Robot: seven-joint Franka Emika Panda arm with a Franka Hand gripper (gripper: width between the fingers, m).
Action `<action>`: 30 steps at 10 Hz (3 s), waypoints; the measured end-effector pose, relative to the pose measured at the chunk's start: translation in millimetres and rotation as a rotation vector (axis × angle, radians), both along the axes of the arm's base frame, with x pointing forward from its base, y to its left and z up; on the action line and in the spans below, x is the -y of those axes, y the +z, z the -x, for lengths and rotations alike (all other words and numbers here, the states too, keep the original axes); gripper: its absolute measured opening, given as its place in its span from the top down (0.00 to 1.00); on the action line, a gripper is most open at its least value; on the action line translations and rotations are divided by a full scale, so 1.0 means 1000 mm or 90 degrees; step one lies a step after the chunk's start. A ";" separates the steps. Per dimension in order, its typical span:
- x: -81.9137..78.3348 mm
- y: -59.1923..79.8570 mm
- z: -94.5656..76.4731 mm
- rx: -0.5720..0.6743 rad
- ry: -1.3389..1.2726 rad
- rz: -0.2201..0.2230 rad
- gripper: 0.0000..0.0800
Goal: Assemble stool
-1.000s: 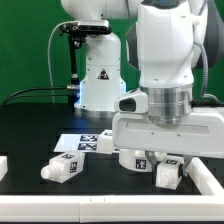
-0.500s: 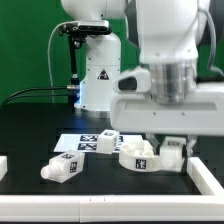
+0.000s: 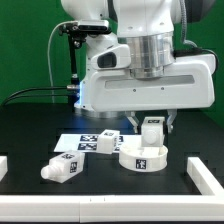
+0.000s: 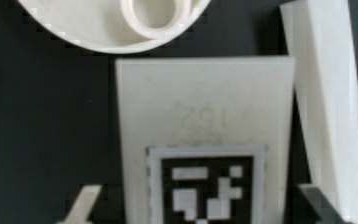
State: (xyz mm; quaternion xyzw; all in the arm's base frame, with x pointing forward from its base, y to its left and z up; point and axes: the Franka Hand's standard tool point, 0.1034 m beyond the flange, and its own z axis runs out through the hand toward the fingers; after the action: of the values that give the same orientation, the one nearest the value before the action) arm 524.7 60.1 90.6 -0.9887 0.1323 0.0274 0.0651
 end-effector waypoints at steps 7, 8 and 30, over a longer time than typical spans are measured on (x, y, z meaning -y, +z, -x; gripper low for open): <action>0.091 -0.021 0.063 0.006 0.059 0.009 0.58; 0.091 -0.021 0.063 0.006 0.060 0.009 0.58; 0.092 -0.041 0.092 -0.034 0.100 0.025 0.19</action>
Offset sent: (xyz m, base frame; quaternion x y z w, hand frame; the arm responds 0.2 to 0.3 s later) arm -0.0661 -0.0914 -0.0045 -0.0106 -0.0170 -0.0926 0.9955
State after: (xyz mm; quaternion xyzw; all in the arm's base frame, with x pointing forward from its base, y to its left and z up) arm 433.1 -32.0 49.6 -0.9960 0.0565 0.0559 0.0400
